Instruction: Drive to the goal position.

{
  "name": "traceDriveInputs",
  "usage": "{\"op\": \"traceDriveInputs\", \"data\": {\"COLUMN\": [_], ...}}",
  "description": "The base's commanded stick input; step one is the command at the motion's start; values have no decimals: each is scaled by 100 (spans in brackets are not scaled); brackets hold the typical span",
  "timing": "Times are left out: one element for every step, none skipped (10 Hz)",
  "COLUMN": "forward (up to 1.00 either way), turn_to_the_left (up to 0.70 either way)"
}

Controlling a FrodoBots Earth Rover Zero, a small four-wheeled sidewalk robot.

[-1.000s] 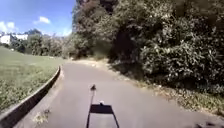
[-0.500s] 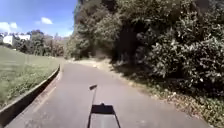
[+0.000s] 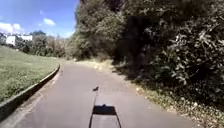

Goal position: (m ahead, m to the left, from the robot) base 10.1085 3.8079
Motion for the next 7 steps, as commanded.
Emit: {"op": "traceDriveInputs", "data": {"forward": [100,100,100,100,100,100,100], "turn_to_the_left": [0,0,0,0,0,0,0]}}
